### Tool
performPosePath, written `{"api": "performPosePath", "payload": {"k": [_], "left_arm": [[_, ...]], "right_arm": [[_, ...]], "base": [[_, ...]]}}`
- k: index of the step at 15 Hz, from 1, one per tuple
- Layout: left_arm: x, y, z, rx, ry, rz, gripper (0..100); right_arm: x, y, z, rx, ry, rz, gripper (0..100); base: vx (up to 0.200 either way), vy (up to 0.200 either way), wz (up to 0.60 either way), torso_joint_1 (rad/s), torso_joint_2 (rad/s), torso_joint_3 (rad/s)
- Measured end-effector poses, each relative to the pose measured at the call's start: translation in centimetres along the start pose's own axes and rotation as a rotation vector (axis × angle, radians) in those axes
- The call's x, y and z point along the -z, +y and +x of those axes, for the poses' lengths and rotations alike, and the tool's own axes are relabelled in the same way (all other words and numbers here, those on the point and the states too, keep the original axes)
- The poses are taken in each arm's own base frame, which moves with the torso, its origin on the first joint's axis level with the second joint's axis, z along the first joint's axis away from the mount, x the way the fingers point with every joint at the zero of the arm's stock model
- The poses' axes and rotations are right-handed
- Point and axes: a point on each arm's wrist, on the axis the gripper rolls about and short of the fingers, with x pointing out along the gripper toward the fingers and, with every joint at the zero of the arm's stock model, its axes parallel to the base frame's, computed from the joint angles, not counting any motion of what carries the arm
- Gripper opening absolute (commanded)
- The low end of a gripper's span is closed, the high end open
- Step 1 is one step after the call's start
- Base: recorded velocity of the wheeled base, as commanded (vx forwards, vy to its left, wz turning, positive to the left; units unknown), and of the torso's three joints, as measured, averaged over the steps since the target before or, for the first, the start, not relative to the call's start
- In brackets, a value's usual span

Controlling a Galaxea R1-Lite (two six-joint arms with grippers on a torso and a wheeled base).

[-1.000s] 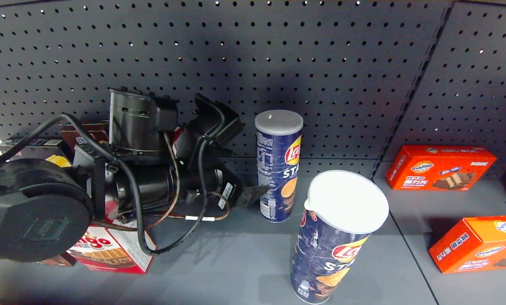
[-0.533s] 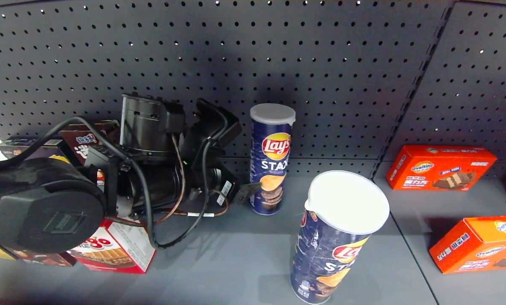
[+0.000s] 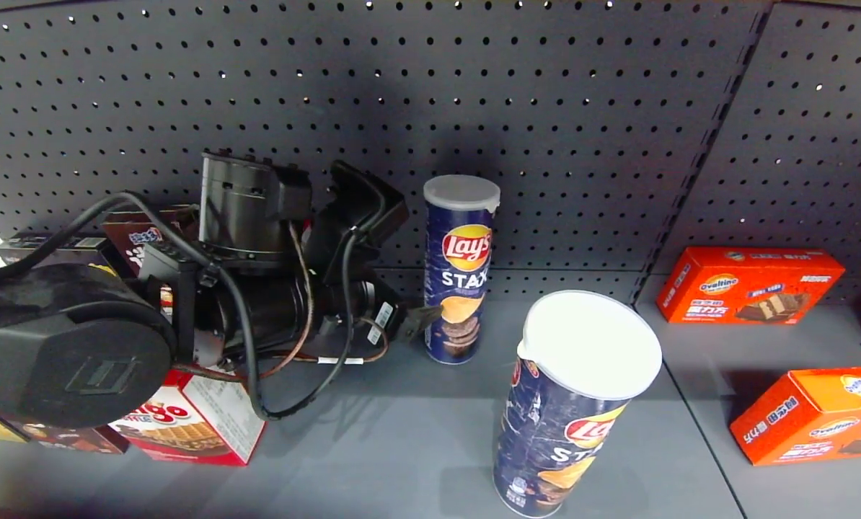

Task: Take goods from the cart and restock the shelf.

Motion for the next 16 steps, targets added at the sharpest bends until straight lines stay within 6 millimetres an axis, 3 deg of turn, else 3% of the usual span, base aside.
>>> {"api": "performPosePath", "payload": {"k": [8,16], "left_arm": [[0.2,0.8,-2.6,-0.103,0.009,-0.006,100],[1.0,1.4,-0.7,-0.181,0.074,0.047,100]], "right_arm": [[0.0,0.0,0.0,0.0,0.0,0.0,100],[0.0,0.0,0.0,0.0,0.0,0.0,100]], "base": [[0.0,0.0,0.0,0.0,0.0,0.0],[0.0,0.0,0.0,0.0,0.0,0.0]]}}
